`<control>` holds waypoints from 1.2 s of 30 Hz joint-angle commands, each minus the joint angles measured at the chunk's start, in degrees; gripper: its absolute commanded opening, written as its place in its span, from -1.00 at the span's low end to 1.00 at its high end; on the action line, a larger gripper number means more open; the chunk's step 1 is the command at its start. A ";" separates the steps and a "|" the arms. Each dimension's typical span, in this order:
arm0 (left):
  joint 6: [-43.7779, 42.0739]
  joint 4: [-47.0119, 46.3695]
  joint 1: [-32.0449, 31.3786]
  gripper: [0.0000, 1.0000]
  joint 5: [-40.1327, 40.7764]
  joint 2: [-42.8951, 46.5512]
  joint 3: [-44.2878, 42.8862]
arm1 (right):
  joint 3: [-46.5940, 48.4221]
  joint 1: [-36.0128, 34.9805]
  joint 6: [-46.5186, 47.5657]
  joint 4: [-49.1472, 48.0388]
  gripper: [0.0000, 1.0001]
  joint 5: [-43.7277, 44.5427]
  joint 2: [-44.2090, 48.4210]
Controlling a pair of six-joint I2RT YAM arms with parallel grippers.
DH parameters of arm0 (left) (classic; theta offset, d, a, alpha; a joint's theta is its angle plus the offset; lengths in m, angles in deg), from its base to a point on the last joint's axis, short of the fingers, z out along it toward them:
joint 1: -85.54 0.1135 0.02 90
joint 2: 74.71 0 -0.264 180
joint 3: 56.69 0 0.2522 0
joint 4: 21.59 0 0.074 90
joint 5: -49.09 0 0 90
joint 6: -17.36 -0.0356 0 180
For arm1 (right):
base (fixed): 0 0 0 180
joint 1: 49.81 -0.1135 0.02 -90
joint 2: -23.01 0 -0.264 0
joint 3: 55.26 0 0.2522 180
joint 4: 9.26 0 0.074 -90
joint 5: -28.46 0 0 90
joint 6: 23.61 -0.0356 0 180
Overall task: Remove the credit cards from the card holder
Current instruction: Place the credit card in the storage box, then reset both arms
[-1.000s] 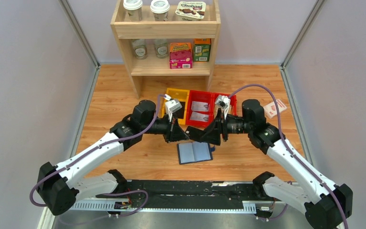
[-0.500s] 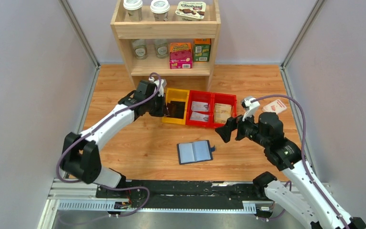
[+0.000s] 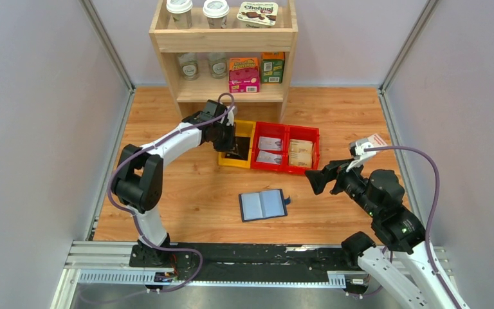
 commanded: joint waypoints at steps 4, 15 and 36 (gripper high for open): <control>1.82 -0.24 0.16 -0.68 -1.89 -2.24 -2.95 | 0.19 0.23 -0.84 0.85 1.00 2.78 0.60; -0.29 9.77 0.16 -0.05 11.73 5.91 -6.47 | 3.53 0.23 -0.58 6.12 1.00 15.43 5.61; -3.18 14.36 0.60 0.64 54.52 68.04 17.51 | 2.83 0.23 1.44 9.21 1.00 49.71 19.23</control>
